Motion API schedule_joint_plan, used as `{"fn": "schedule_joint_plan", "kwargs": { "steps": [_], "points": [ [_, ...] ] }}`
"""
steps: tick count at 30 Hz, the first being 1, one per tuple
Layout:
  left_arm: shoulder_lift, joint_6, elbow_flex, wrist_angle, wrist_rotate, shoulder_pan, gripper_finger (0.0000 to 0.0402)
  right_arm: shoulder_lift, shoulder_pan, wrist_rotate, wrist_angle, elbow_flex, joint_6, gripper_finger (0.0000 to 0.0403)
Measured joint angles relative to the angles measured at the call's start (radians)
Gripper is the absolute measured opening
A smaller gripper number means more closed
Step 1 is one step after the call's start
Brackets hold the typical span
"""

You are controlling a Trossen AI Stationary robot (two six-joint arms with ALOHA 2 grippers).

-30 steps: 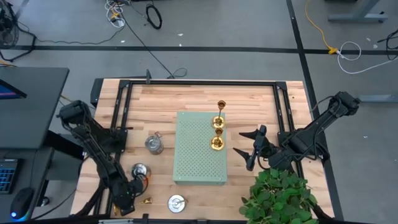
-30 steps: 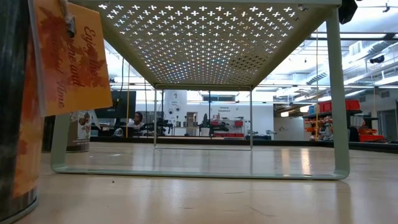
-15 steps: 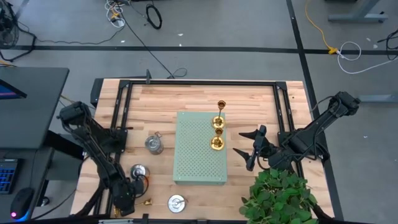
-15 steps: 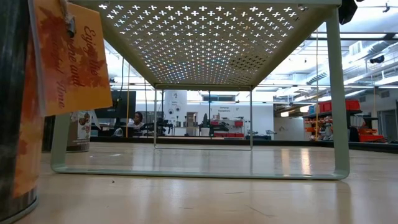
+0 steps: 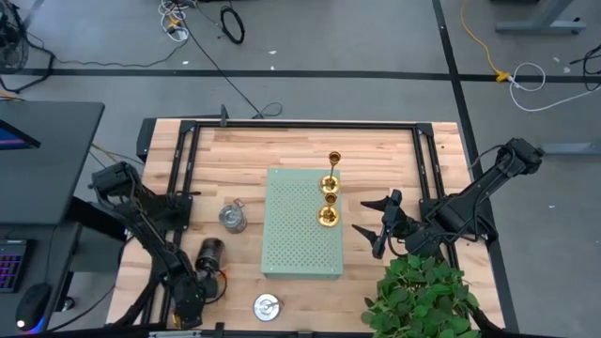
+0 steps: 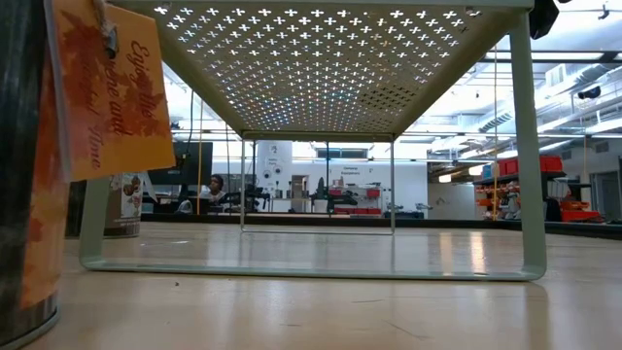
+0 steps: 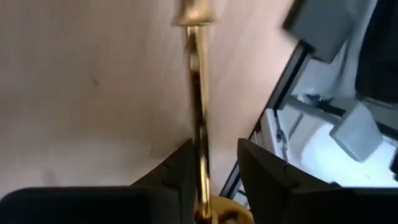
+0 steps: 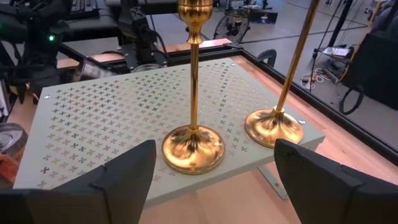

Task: Pick & Place candle stick holders
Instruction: Align the short gold candle holder with the other short gold candle holder on the shelf

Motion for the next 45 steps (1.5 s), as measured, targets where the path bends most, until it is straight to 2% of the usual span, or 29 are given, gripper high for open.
{"fn": "schedule_joint_plan", "kwargs": {
  "steps": [4,8,9,17,23,28,31,35,39,43,45],
  "points": [
    [0.033,0.005,0.003,-0.004,0.078,0.011,0.0096,0.000,0.000,0.000,0.000,0.000,0.000,0.0332],
    [0.026,0.048,-0.002,0.005,0.071,0.015,0.0024,0.000,0.000,0.001,0.000,0.000,0.000,0.0332],
    [0.024,0.055,-0.001,0.002,0.069,0.015,0.0016,0.000,0.000,0.000,0.000,0.000,0.000,0.0332],
    [0.013,0.058,0.008,-0.035,0.059,0.020,0.0015,0.000,0.000,0.000,0.000,0.000,0.000,0.0332],
    [-0.067,0.069,0.008,-0.057,0.011,0.037,0.0015,0.000,0.000,0.000,0.001,0.000,0.000,0.0332],
    [-0.155,0.084,0.072,-0.297,-0.008,0.036,0.0015,0.000,0.000,-0.007,0.001,0.000,0.000,0.0332],
    [-0.203,0.120,0.154,-0.453,-0.045,0.036,0.0015,0.000,0.000,-0.060,0.001,0.000,-0.029,0.0332],
    [-0.256,0.175,0.307,-0.704,-0.203,0.036,0.0015,0.000,0.000,-0.130,0.001,0.000,-0.064,0.0332],
    [-0.274,0.272,0.476,-0.930,-0.474,0.036,0.0015,0.000,0.000,-0.157,0.010,0.000,-0.081,0.0332],
    [-0.276,0.462,0.589,-0.996,-0.756,0.038,0.0015,0.000,0.000,-0.176,0.030,0.000,-0.080,0.0332],
    [-0.276,0.562,0.623,-0.997,-0.852,0.051,0.0015,0.000,0.000,-0.203,0.046,0.000,-0.088,0.0332]
  ]
}}
